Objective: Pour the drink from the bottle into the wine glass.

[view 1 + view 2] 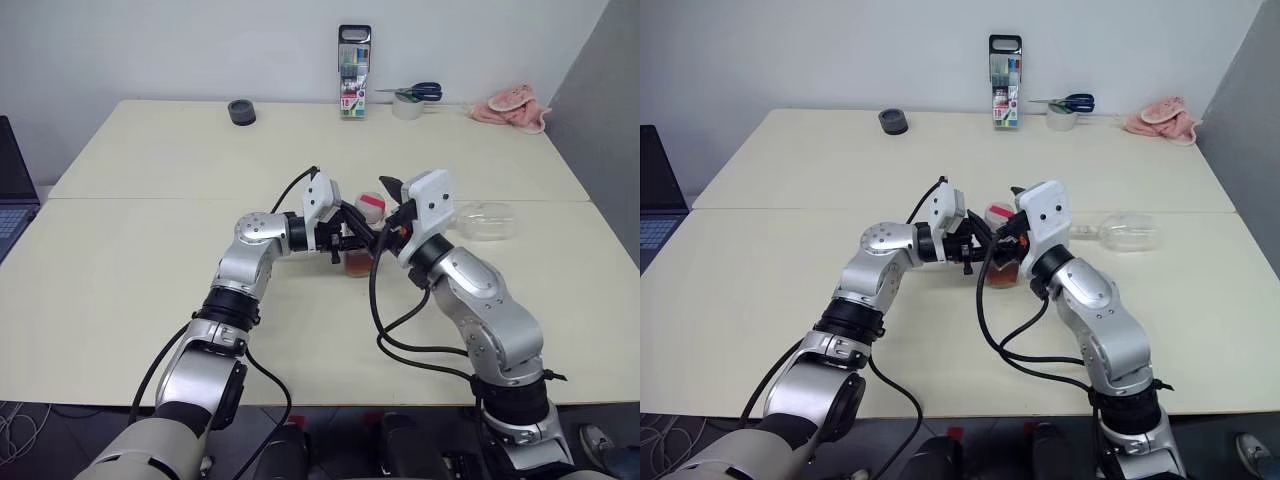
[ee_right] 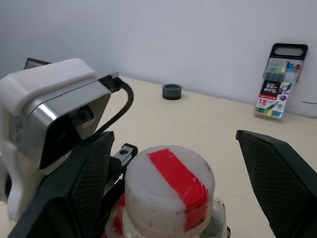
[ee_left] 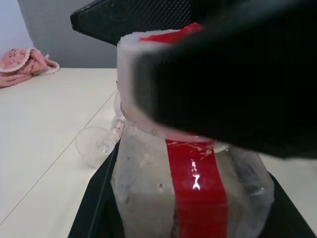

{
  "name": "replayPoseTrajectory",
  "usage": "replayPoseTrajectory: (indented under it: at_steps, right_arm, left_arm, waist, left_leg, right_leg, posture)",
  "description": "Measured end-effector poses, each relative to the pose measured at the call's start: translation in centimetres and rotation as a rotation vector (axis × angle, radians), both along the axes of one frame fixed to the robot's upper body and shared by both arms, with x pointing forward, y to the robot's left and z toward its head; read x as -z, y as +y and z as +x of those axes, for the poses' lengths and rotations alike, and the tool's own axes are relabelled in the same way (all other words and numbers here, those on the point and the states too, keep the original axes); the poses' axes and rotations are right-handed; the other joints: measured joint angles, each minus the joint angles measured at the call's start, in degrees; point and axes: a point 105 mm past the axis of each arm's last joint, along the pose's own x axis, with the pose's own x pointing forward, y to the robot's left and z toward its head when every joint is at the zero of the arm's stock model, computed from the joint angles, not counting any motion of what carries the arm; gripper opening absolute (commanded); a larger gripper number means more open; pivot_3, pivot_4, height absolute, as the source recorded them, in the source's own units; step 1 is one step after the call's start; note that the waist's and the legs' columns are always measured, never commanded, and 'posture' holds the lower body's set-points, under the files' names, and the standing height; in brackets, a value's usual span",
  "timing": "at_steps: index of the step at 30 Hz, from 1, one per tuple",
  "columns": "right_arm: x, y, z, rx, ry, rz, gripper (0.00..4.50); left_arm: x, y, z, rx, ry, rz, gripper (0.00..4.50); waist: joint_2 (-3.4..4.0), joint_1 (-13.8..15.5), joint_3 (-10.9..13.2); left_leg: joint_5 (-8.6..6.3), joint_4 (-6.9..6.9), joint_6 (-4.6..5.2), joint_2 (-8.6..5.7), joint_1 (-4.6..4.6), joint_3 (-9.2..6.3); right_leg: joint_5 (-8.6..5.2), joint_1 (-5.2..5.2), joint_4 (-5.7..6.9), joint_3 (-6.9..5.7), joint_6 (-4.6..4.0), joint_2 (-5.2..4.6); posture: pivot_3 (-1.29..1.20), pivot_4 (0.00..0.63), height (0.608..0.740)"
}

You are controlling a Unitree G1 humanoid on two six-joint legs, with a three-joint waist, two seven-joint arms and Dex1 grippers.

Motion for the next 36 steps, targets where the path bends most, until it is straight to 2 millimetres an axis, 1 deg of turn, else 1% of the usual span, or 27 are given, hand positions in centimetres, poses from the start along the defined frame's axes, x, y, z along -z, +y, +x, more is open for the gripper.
replayPoseTrajectory:
  at_steps: [2, 3, 5, 6, 11, 13, 16, 17, 19, 21, 23, 25, 27, 29, 30, 31, 34, 36]
  right_arm:
    - [0.0, 0.0, 0.1, 0.022, 0.001, 0.012, 3.15]
    - [0.1, 0.0, 0.0, 0.025, -0.001, 0.014, 2.73]
    - [0.1, 0.3, -0.1, 0.021, -0.003, 0.015, 2.09]
    - [0.1, 0.3, -0.1, 0.022, -0.006, 0.014, 1.85]
    - [0.3, 0.3, -0.4, 0.001, -0.015, 0.002, 1.87]
    - [0.4, 0.3, -0.8, -0.067, -0.030, -0.045, 1.87]
    - [0.4, -0.1, -0.9, -0.274, -0.051, -0.188, 1.87]
    - [0.1, -0.4, -0.7, -0.378, -0.054, -0.255, 1.87]
    - [-0.4, -0.9, -0.4, -0.511, -0.036, -0.326, 1.87]
    - [-0.9, -1.5, 0.0, -0.605, -0.002, -0.374, 1.87]
    - [-1.5, -1.8, 0.2, -0.640, 0.017, -0.384, 1.87]
    - [-1.6, -1.8, 0.2, -0.637, 0.028, -0.359, 2.62]
    - [-1.3, -1.7, 0.2, -0.630, 0.035, -0.336, 3.22]
    - [-1.2, -2.0, 0.0, -0.592, 0.021, -0.328, 3.88]
    - [-1.4, -2.0, 0.0, -0.573, 0.008, -0.326, 4.30]
    - [-1.7, -2.2, -0.1, -0.549, -0.008, -0.320, 4.50]
    - [-2.4, -2.7, -0.7, -0.481, -0.037, -0.301, 4.50]
    - [-2.2, -2.7, -1.6, -0.408, -0.046, -0.251, 4.50]
  left_arm:
    - [0.0, 0.0, 0.0, -0.003, -0.001, 0.000, 1.74]
    - [0.0, -0.1, 0.0, -0.004, -0.001, -0.002, 1.74]
    - [0.0, -0.2, 0.1, -0.009, -0.001, -0.005, 1.74]
    - [0.0, -0.1, 0.1, -0.009, -0.002, -0.005, 1.74]
    - [0.1, -0.2, 0.0, -0.004, -0.008, 0.001, 1.74]
    - [0.1, -0.3, -0.2, 0.017, -0.012, 0.006, 1.74]
    - [0.3, 0.0, -0.7, 0.059, -0.021, 0.031, 1.73]
    - [0.2, 0.1, -0.8, 0.075, -0.037, 0.041, 1.73]
    - [0.1, 0.1, -1.0, 0.093, -0.051, 0.050, 1.73]
    - [-0.1, -0.3, -1.0, 0.109, -0.059, 0.058, 1.73]
    - [-0.6, -0.5, -0.9, 0.114, -0.071, 0.059, 1.73]
    - [-0.7, -0.5, -0.9, 0.113, -0.073, 0.057, 1.73]
    - [-0.5, -0.3, -0.6, 0.092, -0.059, 0.057, 1.72]
    - [-0.5, 0.4, -0.1, 0.047, -0.040, 0.047, 1.72]
    - [-0.5, 0.8, 0.2, 0.024, -0.037, 0.041, 1.72]
    - [-0.7, 1.0, 0.3, 0.011, -0.038, 0.035, 1.72]
    - [-0.7, 1.0, 0.6, -0.008, -0.031, 0.024, 1.72]
    - [-0.5, 1.0, 0.7, -0.019, -0.011, 0.015, 1.72]
  waist:
    - [0.00, 0.00, 0.00]
    - [0.00, 0.00, 0.00]
    - [0.00, -0.01, 0.00]
    - [0.00, -0.01, 0.00]
    - [0.00, -0.01, 0.00]
    - [0.00, 0.00, 0.00]
    - [0.00, -0.04, 0.00]
    - [0.00, -0.06, 0.01]
    - [0.00, -0.06, 0.01]
    - [0.00, -0.08, 0.01]
    - [0.00, -0.06, 0.01]
    - [-0.01, -0.05, 0.00]
    - [-0.01, -0.04, 0.00]
    - [-0.01, -0.02, 0.01]
    - [-0.01, -0.01, 0.00]
    - [-0.01, 0.00, 0.00]
    - [-0.01, 0.11, 0.00]
    - [-0.02, 0.22, 0.00]
  left_leg:
    - [0.00, 0.00, 0.00, 0.00, 0.00, 0.01]
    - [0.00, 0.00, 0.00, 0.00, 0.00, 0.01]
    - [0.00, 0.00, 0.00, 0.00, 0.01, 0.01]
    - [0.00, 0.00, 0.00, 0.00, 0.01, 0.01]
    - [0.00, 0.00, 0.00, 0.00, 0.00, 0.01]
    - [-0.01, 0.00, 0.01, -0.02, 0.00, 0.02]
    - [-0.07, 0.01, 0.13, -0.03, 0.04, 0.07]
    - [-0.12, 0.01, 0.22, -0.01, 0.08, 0.09]
    - [-0.13, 0.00, 0.25, 0.04, 0.11, 0.07]
    - [-0.12, 0.00, 0.25, 0.03, 0.10, 0.05]
    - [-0.12, -0.02, 0.23, 0.03, 0.09, 0.04]
    - [-0.09, -0.03, 0.18, 0.03, 0.09, 0.04]
    - [-0.02, -0.03, 0.06, 0.02, 0.04, 0.05]
    - [-0.02, 0.01, 0.05, 0.01, -0.03, 0.01]
    - [-0.01, 0.02, 0.04, 0.01, -0.03, 0.03]
    - [-0.01, 0.02, 0.04, 0.01, -0.03, 0.00]
    - [0.00, 0.03, 0.03, 0.01, -0.06, -0.04]
    - [0.00, 0.03, 0.02, 0.01, -0.08, -0.07]
  right_leg:
    - [0.00, 0.00, 0.00, 0.00, 0.00, 0.00]
    - [0.00, 0.00, 0.00, 0.00, 0.00, 0.00]
    - [0.00, 0.00, 0.00, 0.00, 0.00, 0.00]
    - [0.00, 0.00, 0.00, 0.00, 0.00, 0.00]
    - [0.00, 0.00, 0.00, 0.00, 0.00, 0.00]
    - [0.00, 0.01, -0.01, 0.00, 0.00, 0.00]
    - [0.00, 0.04, -0.03, 0.01, 0.00, 0.01]
    - [0.00, 0.07, -0.03, 0.01, 0.00, 0.04]
    - [0.00, 0.10, -0.02, -0.02, 0.00, 0.08]
    - [0.00, 0.09, -0.02, -0.02, -0.01, 0.07]
    - [0.01, 0.08, -0.02, -0.02, -0.01, 0.03]
    - [0.01, 0.07, -0.02, -0.02, -0.02, 0.00]
    - [0.01, 0.02, -0.02, -0.01, -0.02, -0.02]
    - [0.01, -0.01, -0.01, -0.01, -0.02, -0.04]
    - [0.01, -0.03, -0.02, 0.00, -0.02, -0.04]
    - [0.01, -0.02, -0.01, -0.01, -0.01, -0.04]
    - [0.01, -0.02, -0.01, -0.03, -0.01, -0.06]
    - [0.01, -0.02, -0.01, -0.03, -0.02, -0.06]
  posture:
    - [0.00, 0.150, 0.740]
    - [0.00, 0.150, 0.740]
    - [0.00, 0.150, 0.740]
    - [0.00, 0.150, 0.740]
    - [0.00, 0.150, 0.740]
    - [0.00, 0.150, 0.740]
    - [0.00, 0.150, 0.740]
    - [0.00, 0.150, 0.740]
    - [0.00, 0.150, 0.740]
    - [0.00, 0.150, 0.740]
    - [0.00, 0.150, 0.740]
    - [0.00, 0.150, 0.740]
    - [0.00, 0.150, 0.740]
    - [0.00, 0.150, 0.740]
    - [0.00, 0.150, 0.740]
    - [0.00, 0.150, 0.740]
    - [0.00, 0.150, 0.740]
    - [0.00, 0.150, 0.740]
